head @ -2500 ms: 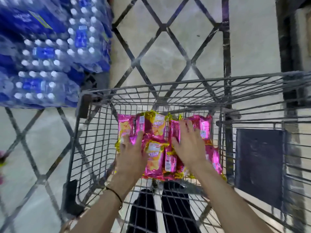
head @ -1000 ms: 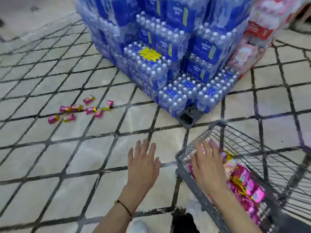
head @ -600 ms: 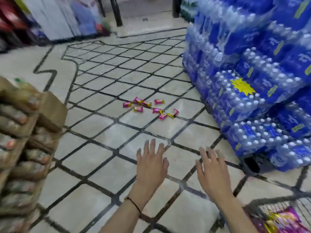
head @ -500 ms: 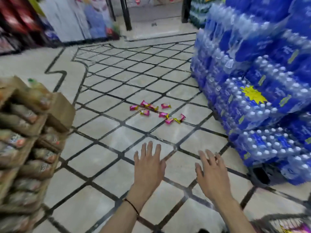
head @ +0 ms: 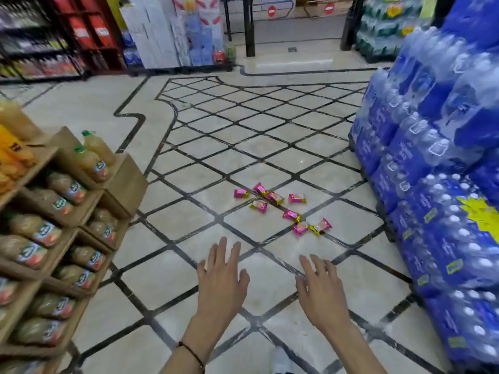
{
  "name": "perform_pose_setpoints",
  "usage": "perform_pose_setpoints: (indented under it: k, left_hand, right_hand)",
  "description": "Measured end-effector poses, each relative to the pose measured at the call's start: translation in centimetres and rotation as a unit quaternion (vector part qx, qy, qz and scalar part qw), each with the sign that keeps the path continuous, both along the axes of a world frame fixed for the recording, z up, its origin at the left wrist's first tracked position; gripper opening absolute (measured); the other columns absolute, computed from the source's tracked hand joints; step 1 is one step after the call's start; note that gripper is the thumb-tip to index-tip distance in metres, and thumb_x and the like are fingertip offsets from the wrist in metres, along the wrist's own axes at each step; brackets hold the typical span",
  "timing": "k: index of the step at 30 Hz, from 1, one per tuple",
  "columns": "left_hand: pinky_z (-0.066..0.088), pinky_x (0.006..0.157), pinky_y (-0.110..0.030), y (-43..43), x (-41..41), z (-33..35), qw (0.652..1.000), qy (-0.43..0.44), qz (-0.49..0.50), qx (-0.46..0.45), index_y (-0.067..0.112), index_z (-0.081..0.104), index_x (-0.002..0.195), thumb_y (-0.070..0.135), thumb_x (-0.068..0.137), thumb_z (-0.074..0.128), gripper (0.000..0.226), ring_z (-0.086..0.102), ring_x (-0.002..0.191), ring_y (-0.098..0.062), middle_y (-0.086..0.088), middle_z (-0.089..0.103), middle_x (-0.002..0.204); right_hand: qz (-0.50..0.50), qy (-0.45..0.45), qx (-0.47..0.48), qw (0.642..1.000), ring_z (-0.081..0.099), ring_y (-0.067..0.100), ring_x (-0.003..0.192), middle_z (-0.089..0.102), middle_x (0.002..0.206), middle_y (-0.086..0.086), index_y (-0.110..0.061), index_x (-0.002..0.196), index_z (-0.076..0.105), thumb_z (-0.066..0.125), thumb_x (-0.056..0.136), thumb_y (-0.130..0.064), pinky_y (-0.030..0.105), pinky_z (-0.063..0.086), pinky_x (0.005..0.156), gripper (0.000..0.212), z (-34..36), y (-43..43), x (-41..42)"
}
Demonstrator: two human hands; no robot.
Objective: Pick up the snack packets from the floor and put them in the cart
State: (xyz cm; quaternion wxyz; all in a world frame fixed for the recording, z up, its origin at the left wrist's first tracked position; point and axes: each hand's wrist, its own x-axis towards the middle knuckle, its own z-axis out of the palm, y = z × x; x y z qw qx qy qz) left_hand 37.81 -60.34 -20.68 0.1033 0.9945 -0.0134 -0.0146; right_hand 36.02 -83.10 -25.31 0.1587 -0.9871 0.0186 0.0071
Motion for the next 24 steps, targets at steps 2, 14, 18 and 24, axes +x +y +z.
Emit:
perform_pose_setpoints:
  k: [2, 14, 18, 24]
  left_hand:
    - [0.043, 0.105, -0.054, 0.5, 3.3, 0.6, 1.0, -0.013, 0.012, -0.002, 0.027, 0.036, 0.152, 0.037, 0.093, 0.058, 0.064, 0.035, 0.146, -0.031, -0.009, 0.035, 0.16]
    - [0.033, 0.113, -0.052, 5.2, 22.5, -1.9, 0.998, 0.007, 0.039, -0.054, 0.026, 0.03, 0.157, 0.036, 0.099, 0.053, 0.063, 0.026, 0.15, -0.03, -0.01, 0.023, 0.165]
    - [0.031, 0.113, -0.05, 8.5, 31.9, -3.2, 0.994, 0.013, 0.047, -0.098, 0.029, 0.026, 0.158, 0.038, 0.101, 0.05, 0.062, 0.024, 0.15, -0.029, -0.009, 0.019, 0.166]
    - [0.037, 0.108, -0.05, 13.2, 44.6, -2.2, 0.998, 0.011, 0.004, -0.069, 0.032, 0.034, 0.153, 0.044, 0.097, 0.054, 0.06, 0.032, 0.146, -0.027, -0.007, 0.031, 0.161]
  right_hand:
    - [0.027, 0.001, -0.009, 1.0, 0.05, 0.04, 0.124, 0.057, 0.137, 0.006, -0.02, 0.136, 0.056, 0.065, 0.092, -0.033, 0.051, 0.057, 0.081, 0.047, 0.2, 0.5, 4.3]
    - [0.067, 0.01, -0.019, 0.998, 0.04, 0.038, 0.137, 0.048, 0.149, 0.005, -0.023, 0.146, 0.045, 0.047, 0.1, -0.037, 0.051, 0.049, 0.1, 0.048, -0.5, 4.1, 26.3]
    - [0.042, 0.022, -0.019, 0.999, 0.038, 0.038, 0.136, 0.046, 0.15, 0.004, -0.023, 0.147, 0.043, 0.047, 0.098, -0.034, 0.051, 0.05, 0.097, 0.05, -0.9, 6.3, 34.0]
    - [0.02, 0.039, -0.032, 0.999, 0.036, 0.036, 0.14, 0.04, 0.155, 0.002, -0.027, 0.152, 0.037, 0.046, 0.101, -0.038, 0.049, 0.049, 0.098, 0.052, -0.4, 10.7, 45.3]
